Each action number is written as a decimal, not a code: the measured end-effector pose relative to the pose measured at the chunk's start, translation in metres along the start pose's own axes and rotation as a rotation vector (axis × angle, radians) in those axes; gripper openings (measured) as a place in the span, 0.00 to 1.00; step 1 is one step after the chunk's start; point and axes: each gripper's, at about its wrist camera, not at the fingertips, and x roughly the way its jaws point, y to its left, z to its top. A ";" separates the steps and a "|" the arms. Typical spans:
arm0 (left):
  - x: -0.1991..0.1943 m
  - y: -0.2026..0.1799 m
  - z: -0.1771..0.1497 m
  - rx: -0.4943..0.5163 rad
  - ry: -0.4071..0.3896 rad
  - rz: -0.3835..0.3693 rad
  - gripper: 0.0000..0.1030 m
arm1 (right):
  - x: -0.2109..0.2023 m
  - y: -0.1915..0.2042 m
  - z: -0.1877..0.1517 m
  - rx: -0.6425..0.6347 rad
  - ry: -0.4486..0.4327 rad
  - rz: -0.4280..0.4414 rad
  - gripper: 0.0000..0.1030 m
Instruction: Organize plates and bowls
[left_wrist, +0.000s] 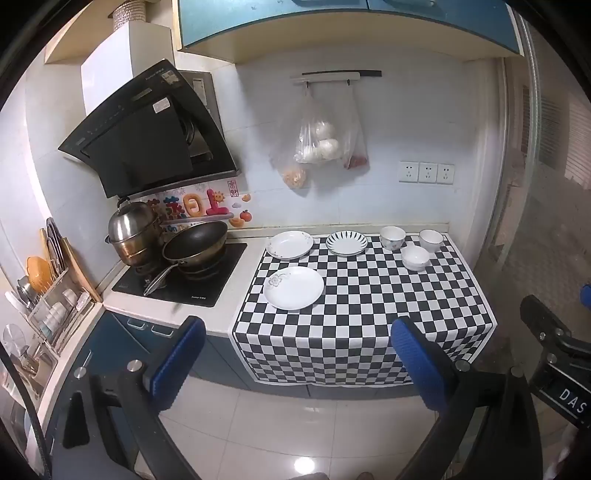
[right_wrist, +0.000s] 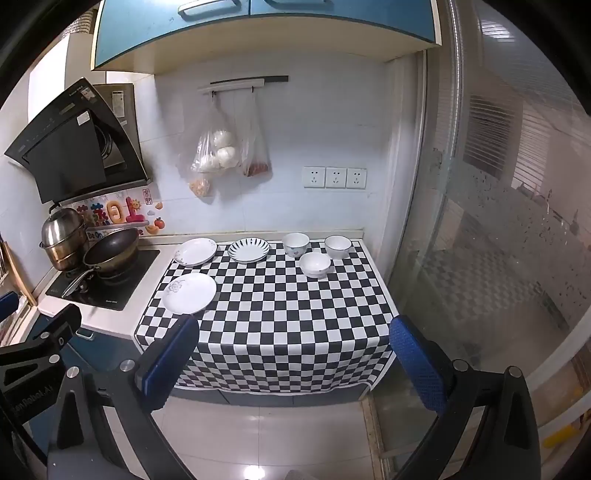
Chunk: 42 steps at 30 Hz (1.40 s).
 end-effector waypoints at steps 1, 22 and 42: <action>0.000 0.000 0.000 0.001 0.001 0.001 1.00 | 0.000 0.000 0.000 0.001 -0.001 0.001 1.00; -0.002 -0.002 0.006 -0.005 -0.003 0.001 1.00 | -0.003 -0.002 0.005 0.004 0.009 -0.003 1.00; -0.003 0.003 0.006 -0.021 -0.019 0.012 1.00 | -0.006 0.001 0.007 -0.008 -0.015 -0.002 1.00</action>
